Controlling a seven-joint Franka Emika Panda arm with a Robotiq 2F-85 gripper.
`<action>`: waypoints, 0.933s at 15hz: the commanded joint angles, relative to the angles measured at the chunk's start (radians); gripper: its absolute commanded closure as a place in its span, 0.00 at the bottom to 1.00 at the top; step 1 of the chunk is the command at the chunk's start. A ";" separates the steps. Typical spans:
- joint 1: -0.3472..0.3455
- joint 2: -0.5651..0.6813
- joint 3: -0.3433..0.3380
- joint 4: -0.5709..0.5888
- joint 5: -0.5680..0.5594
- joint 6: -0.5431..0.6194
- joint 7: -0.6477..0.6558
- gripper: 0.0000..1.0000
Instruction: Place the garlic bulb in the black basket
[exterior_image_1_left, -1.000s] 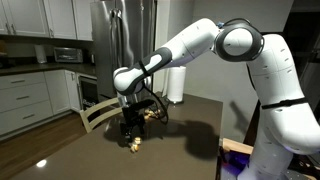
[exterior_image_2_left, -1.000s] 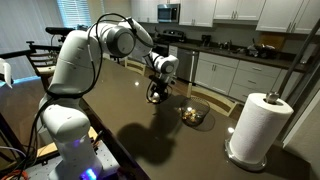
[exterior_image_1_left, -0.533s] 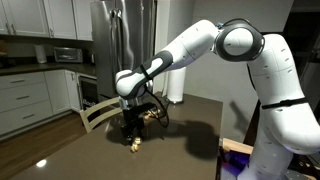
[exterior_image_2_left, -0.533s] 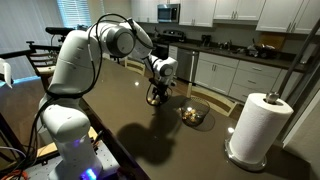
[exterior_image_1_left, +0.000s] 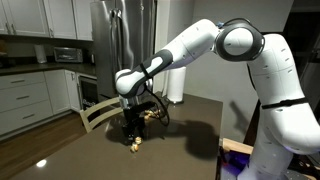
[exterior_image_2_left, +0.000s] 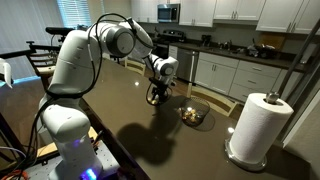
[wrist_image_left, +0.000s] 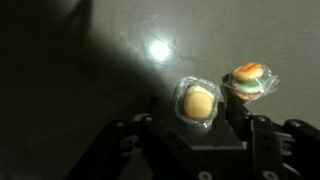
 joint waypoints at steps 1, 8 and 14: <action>-0.008 -0.005 0.002 0.019 0.009 -0.084 0.029 0.02; -0.007 -0.005 -0.003 0.021 0.011 -0.123 0.037 0.32; -0.005 -0.006 -0.005 0.021 0.005 -0.107 0.037 0.73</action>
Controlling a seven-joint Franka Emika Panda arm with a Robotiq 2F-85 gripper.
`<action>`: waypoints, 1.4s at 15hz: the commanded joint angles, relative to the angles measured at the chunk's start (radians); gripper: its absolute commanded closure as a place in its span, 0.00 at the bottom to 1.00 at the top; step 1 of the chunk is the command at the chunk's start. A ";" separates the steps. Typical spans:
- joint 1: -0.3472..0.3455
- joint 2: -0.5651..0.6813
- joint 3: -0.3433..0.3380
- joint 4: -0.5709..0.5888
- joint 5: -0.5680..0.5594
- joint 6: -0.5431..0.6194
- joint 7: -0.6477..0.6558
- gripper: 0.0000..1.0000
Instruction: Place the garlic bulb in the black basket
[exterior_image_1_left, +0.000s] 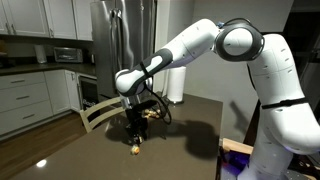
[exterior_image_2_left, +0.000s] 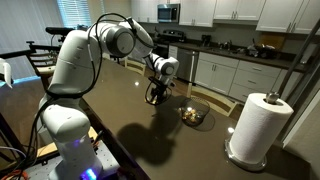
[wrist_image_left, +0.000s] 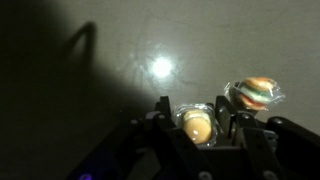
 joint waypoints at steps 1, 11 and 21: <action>-0.005 -0.006 0.001 0.006 0.004 -0.001 0.018 0.79; 0.007 -0.165 -0.021 -0.092 -0.024 0.114 0.083 0.93; -0.035 -0.479 -0.081 -0.283 -0.093 0.383 0.355 0.93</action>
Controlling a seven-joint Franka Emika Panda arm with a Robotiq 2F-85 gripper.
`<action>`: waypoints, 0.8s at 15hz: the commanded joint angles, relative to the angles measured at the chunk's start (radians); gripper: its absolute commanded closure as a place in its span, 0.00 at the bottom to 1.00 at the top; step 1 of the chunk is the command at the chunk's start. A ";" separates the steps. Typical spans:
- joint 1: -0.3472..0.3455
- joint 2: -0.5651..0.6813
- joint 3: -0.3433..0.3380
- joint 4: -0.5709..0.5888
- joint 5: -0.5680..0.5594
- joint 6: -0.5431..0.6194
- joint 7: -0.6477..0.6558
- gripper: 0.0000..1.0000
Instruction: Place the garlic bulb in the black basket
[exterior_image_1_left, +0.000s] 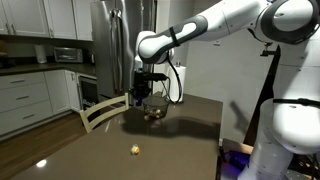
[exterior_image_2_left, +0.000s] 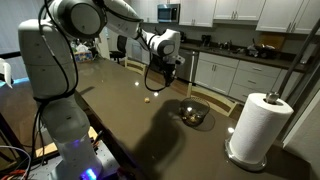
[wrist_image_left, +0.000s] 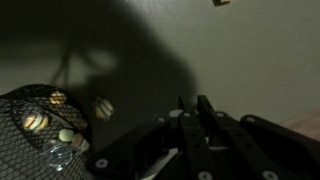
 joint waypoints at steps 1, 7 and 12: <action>-0.028 -0.094 -0.006 -0.093 -0.072 0.094 0.147 0.93; -0.078 -0.080 -0.019 -0.081 -0.201 0.098 0.387 0.94; -0.127 -0.041 -0.058 -0.042 -0.142 0.062 0.431 0.94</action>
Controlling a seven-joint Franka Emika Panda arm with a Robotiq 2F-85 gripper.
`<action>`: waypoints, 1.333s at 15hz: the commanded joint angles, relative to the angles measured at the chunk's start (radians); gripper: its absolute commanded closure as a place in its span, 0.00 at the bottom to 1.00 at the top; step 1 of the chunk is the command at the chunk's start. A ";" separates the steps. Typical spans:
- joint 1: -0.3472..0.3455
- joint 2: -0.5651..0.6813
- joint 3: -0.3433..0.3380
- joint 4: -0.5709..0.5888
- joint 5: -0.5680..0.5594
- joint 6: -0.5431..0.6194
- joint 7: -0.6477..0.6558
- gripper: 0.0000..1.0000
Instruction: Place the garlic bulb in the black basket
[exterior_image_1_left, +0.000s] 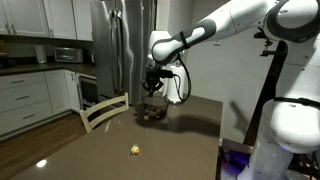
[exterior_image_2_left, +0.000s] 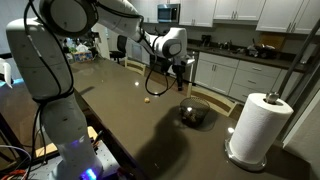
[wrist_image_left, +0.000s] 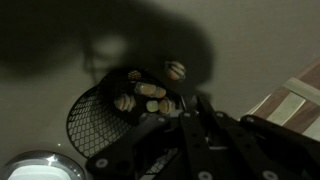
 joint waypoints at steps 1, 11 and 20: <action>-0.038 0.034 -0.021 0.036 0.035 -0.026 0.045 0.94; -0.037 0.044 -0.034 0.011 -0.019 0.021 0.153 0.26; 0.002 0.000 0.031 0.002 0.035 0.002 -0.034 0.00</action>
